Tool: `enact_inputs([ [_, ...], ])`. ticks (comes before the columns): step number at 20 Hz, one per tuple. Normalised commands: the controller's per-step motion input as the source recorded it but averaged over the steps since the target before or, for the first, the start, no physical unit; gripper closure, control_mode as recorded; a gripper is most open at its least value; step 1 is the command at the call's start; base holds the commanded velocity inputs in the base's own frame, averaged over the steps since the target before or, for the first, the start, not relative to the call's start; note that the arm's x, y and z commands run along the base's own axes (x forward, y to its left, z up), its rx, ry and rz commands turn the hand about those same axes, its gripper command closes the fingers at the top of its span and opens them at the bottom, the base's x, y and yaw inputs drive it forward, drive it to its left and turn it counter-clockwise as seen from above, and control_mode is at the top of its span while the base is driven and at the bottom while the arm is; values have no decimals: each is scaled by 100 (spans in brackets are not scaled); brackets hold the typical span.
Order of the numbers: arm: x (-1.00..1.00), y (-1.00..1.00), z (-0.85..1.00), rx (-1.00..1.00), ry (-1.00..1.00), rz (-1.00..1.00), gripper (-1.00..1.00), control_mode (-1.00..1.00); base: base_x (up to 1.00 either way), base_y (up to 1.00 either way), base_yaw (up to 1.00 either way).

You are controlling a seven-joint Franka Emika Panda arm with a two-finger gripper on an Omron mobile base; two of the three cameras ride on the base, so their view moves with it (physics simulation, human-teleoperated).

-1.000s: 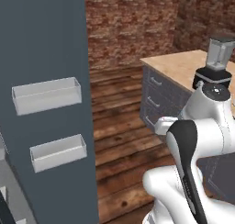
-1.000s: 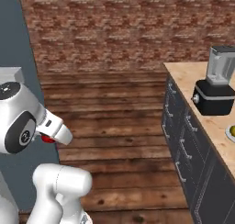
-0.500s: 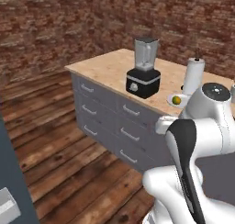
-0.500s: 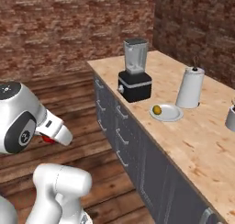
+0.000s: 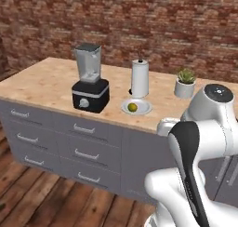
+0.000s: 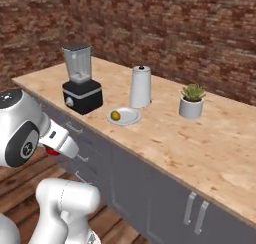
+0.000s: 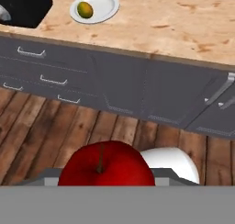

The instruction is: Pick the orange and apple from the fridge and place them on the plate next to the blender to make a fruit smoothie.

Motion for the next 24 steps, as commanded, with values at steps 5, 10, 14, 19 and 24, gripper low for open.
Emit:
enact_inputs([
  [5, 0, 0, 0, 0, 0, 0, 100, 100, 70, 60, -55],
  [10, 0, 0, 0, 0, 0, 0, 100, 100, 63, 83, -31],
  [14, 0, 0, 0, 0, 0, 0, 100, 100, 79, 30, -24],
  [19, 0, 0, 0, 0, 0, 0, 100, 100, 63, -22, -10],
  [24, 0, -19, -13, 4, 1, -2, 100, -100, 19, -19, -4],
])
